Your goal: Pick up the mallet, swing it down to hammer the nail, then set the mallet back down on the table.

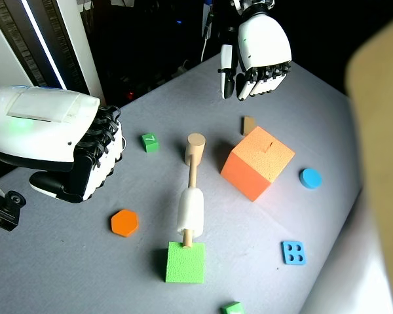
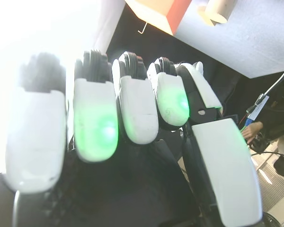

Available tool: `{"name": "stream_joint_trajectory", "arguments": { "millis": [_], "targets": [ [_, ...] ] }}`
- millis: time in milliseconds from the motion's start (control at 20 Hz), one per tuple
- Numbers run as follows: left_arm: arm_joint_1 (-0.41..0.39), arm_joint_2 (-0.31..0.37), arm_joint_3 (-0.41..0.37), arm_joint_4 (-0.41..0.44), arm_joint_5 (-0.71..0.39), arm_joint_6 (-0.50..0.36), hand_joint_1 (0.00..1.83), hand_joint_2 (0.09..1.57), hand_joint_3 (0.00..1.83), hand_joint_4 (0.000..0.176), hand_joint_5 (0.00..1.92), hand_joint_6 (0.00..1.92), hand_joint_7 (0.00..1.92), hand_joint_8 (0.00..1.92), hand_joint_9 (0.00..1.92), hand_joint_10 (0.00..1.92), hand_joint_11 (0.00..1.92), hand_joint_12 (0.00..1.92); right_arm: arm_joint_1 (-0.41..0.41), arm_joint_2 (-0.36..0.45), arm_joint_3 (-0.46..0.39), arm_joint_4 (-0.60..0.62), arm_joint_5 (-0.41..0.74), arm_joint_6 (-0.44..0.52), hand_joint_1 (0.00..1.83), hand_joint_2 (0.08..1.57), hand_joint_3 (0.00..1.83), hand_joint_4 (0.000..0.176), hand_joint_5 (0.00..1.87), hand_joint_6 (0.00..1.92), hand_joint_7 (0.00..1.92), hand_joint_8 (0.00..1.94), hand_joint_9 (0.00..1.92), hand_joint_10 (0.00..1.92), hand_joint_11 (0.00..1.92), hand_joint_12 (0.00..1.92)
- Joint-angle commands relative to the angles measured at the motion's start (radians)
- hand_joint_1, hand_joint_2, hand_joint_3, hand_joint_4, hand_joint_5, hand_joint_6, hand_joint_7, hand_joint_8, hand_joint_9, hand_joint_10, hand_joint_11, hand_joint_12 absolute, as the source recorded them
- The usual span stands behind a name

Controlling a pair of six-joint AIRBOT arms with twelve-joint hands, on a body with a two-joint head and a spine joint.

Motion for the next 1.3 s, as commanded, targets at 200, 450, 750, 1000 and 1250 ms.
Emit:
{"name": "stream_joint_trajectory", "arguments": {
  "millis": [200,450,750,1000,1250],
  "targets": [
    [-0.018,0.011,0.018,0.017,-0.025,0.004,0.00,1.23,0.01,0.000,0.09,0.00,0.07,0.00,0.05,0.01,0.03,0.07,0.009,0.003,-0.005,-0.005,0.104,-0.007,0.19,1.12,0.01,0.000,0.12,0.00,0.09,0.01,0.03,0.01,0.02,0.01],
    [-0.070,0.016,0.038,0.050,0.091,0.004,0.00,1.24,0.00,0.000,0.08,0.01,0.05,0.00,0.04,0.01,0.03,0.08,0.012,0.001,-0.004,0.038,0.107,-0.051,0.22,1.10,0.00,0.000,0.12,0.00,0.10,0.00,0.06,0.01,0.02,0.02],
    [-0.222,0.015,0.094,0.174,0.353,0.004,0.00,1.23,0.00,0.000,0.06,0.00,0.03,0.00,0.03,0.00,0.02,0.08,0.063,-0.065,0.056,0.044,0.037,-0.024,0.21,1.09,0.00,0.000,0.13,0.00,0.09,0.00,0.05,0.00,0.00,0.03],
    [-0.219,0.015,0.115,0.174,0.323,0.002,0.00,1.24,0.00,0.000,0.09,0.01,0.06,0.01,0.05,0.01,0.02,0.08,0.086,-0.130,0.143,-0.257,0.020,0.297,0.23,1.08,0.00,0.000,0.15,0.00,0.12,0.00,0.07,0.00,0.00,0.09],
    [-0.193,-0.001,0.113,0.174,0.311,0.000,0.00,1.23,0.00,0.000,0.11,0.01,0.08,0.01,0.06,0.01,0.03,0.09,0.130,-0.190,0.215,-0.504,-0.040,0.582,0.26,1.07,0.00,0.000,0.11,0.00,0.08,0.00,0.03,0.00,0.01,0.00]
  ]
}}
